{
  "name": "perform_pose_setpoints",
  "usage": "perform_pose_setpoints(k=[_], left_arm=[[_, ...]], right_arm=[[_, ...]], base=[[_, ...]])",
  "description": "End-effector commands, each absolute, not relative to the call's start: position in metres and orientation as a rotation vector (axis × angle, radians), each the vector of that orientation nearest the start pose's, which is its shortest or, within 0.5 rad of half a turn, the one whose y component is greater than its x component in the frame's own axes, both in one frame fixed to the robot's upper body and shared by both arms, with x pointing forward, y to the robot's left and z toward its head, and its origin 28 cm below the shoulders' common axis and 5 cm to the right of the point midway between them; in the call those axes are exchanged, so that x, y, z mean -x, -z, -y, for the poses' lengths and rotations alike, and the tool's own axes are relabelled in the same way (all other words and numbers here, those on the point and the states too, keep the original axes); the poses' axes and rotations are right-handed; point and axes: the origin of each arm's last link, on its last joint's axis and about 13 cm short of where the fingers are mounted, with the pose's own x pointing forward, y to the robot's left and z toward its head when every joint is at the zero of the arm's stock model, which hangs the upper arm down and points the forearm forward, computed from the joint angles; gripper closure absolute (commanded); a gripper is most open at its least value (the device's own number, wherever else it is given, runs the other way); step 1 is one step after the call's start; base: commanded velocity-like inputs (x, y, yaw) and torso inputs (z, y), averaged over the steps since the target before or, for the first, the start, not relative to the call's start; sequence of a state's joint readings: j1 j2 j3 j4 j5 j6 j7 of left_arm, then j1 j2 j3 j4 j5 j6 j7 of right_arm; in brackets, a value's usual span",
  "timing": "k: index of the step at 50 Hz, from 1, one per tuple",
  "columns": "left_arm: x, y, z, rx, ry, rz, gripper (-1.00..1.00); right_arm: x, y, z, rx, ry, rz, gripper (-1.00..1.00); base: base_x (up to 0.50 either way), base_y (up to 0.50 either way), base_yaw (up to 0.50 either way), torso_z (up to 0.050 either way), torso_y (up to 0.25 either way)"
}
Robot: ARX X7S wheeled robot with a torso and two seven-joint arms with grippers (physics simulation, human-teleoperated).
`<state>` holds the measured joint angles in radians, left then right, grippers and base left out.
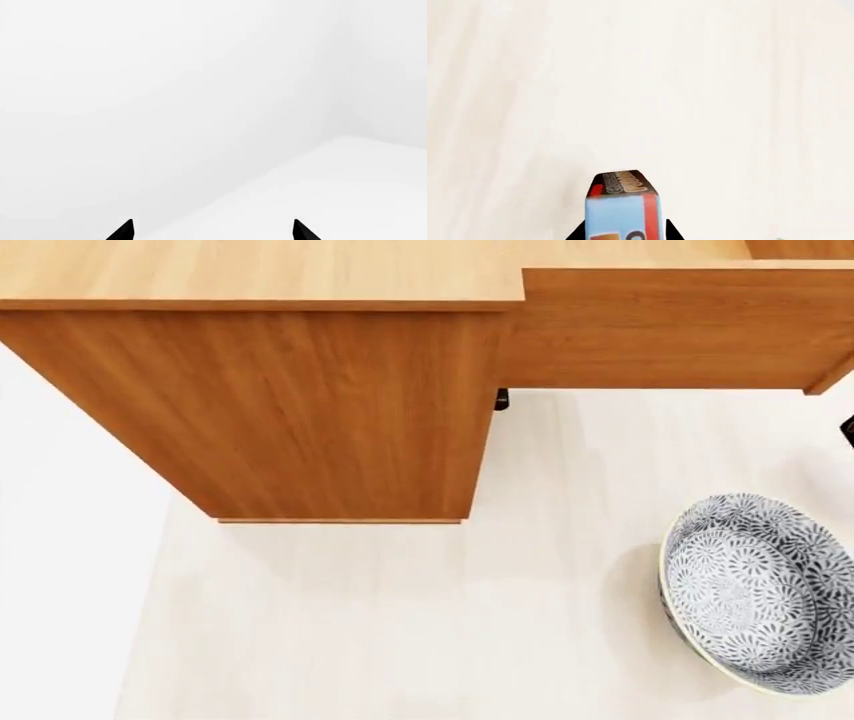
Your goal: Put the chocolate pudding in the top drawer of the cabinet and close it.
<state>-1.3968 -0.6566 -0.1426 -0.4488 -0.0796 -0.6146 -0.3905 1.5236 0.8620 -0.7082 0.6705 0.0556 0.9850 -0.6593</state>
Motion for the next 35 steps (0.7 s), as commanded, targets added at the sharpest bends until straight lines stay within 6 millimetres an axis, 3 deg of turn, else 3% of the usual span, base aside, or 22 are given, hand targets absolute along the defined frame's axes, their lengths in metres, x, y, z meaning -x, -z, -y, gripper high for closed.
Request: perform_pose_setpoints(k=[1,14,27,35], left_arm=[[-0.311,-0.362,-0.446,0.060,-0.938,0.405,-1.00],[-0.314,-0.362,-0.444,0.070,-0.930,0.406,-1.00],[-0.320,-0.363,-0.443,0.080,-0.902,0.404,-1.00],[-0.320,-0.360,-0.445,0.088,-0.894,0.398,-1.00]], right_arm=[[-0.252,-0.344,0.361,0.476,0.265,-0.607,1.00],[-0.203,-0.354,0.376,0.485,0.368,-0.651,1.00],[-0.192,-0.400,0.360,0.531,0.403,-0.535,1.00],[-0.199,-0.405,0.346,0.560,0.429,-0.519,1.00]], base=[[0.00,0.00,0.00,0.000,0.000],[0.00,0.00,0.00,0.000,0.000],[0.00,0.00,0.00,0.000,0.031],[0.00,0.00,0.00,-0.002,0.229]])
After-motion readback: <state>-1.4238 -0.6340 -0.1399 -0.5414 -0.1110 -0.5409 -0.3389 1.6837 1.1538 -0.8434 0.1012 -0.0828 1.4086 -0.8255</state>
